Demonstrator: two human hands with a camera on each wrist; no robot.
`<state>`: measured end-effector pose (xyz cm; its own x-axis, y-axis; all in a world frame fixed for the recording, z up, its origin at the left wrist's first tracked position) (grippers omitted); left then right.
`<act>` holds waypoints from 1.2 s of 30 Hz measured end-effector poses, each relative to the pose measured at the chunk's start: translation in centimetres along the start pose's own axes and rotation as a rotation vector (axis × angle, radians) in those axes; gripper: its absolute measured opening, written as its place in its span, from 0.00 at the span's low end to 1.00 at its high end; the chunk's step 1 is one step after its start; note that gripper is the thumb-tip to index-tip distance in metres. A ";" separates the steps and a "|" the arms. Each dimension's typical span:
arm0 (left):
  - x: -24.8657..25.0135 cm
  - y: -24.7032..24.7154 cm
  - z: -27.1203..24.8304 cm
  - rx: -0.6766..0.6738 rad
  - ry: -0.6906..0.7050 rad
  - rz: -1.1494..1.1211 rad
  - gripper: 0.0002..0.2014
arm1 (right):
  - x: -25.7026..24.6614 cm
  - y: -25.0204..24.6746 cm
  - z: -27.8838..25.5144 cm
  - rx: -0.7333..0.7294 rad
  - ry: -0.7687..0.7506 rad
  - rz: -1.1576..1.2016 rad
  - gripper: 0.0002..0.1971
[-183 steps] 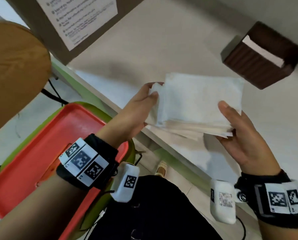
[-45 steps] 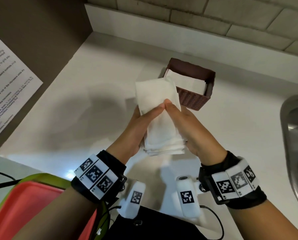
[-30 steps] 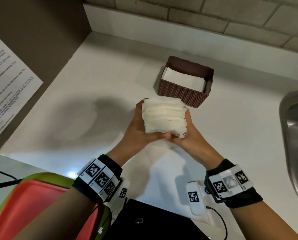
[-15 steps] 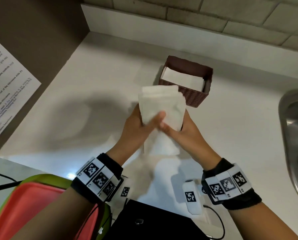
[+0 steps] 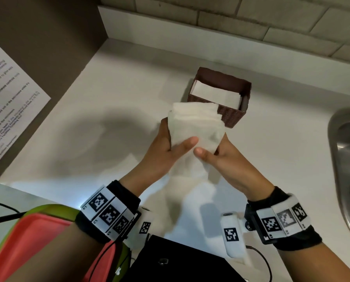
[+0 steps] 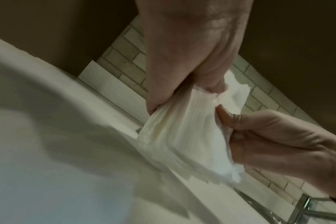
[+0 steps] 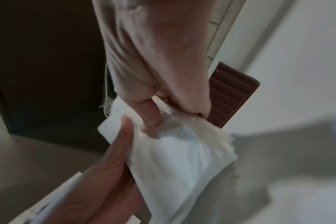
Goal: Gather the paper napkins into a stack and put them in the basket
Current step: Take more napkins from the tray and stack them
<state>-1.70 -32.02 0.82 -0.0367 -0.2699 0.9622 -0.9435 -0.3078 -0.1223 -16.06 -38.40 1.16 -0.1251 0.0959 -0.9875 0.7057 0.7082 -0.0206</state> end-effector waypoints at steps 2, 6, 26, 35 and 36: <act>-0.6 0.0 -0.2 -0.011 0.028 -0.008 0.38 | 0.5 -0.1 -0.1 -0.001 -0.002 -0.042 0.37; -2.3 0.3 -0.5 -0.024 0.044 -0.005 0.43 | 1.2 0.3 -0.2 0.012 -0.023 -0.163 0.38; 0.5 0.2 -0.2 -0.006 -0.412 -0.376 0.20 | -1.1 2.1 0.3 0.024 0.183 0.008 0.25; -0.2 -0.5 0.1 0.004 -0.092 -0.173 0.37 | 1.5 0.0 0.9 -0.123 0.116 -0.140 0.49; -0.4 -0.6 0.0 0.018 -0.063 -0.153 0.38 | 2.1 -0.1 1.2 -0.100 0.089 -0.175 0.49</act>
<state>-1.13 -31.76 0.52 0.1282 -0.2752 0.9528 -0.9304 -0.3661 0.0195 -15.61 -39.11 -1.05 -0.3036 0.0240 -0.9525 0.5957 0.7850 -0.1701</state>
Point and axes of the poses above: each hand's wrist, its own z-axis towards the middle knuckle, its own y-axis out of the palm, x = y × z, the point moved 4 cm from there along z, towards the middle knuckle, and after that the axes turned 7 degrees about -y, right-handed, at the moved point
